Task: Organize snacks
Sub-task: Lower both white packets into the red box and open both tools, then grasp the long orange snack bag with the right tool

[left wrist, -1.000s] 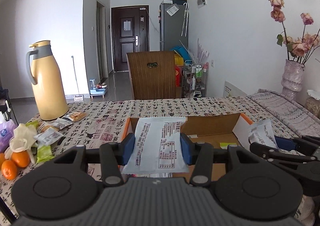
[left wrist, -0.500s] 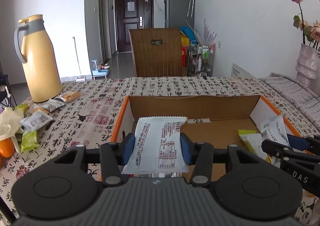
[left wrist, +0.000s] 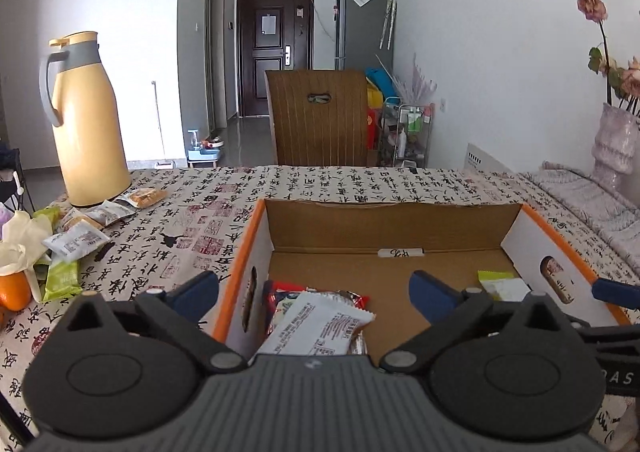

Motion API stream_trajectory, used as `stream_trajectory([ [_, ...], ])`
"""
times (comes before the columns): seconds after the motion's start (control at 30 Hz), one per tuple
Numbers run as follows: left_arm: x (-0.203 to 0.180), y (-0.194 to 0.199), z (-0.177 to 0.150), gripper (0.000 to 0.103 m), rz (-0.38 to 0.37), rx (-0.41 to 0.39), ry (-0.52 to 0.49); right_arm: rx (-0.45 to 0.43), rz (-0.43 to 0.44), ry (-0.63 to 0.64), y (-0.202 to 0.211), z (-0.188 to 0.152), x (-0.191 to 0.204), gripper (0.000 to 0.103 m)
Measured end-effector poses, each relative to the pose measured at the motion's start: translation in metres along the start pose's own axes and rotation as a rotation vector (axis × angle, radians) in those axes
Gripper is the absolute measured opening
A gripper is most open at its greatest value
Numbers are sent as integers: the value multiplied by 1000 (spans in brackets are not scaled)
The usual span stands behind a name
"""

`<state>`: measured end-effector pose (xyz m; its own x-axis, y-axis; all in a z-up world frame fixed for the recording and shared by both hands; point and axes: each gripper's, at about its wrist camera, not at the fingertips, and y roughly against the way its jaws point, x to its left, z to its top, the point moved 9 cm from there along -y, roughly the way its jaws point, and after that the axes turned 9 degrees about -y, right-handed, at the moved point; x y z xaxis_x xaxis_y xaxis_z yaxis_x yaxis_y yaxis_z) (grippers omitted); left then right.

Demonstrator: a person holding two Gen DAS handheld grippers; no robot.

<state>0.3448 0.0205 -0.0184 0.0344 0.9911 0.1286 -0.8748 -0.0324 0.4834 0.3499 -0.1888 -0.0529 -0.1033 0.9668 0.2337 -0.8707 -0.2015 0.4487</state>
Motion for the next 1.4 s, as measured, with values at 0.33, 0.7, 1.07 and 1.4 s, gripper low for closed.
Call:
stream_trajectory([
  [0.33,0,3,3,103,16,-4,-3,-9,-1,-14,4,4,-1,103],
  [0.7,4,43,16,103,45,-43,-6,-49,-10,-9,40,18,4,103],
  [1.07,7,87,1,103,41,-51,-1,-32,7,19,88,-2,19,103],
  [1.4,13,111,-33,103,31,-15,0,64,36,40,110,-37,42,103],
])
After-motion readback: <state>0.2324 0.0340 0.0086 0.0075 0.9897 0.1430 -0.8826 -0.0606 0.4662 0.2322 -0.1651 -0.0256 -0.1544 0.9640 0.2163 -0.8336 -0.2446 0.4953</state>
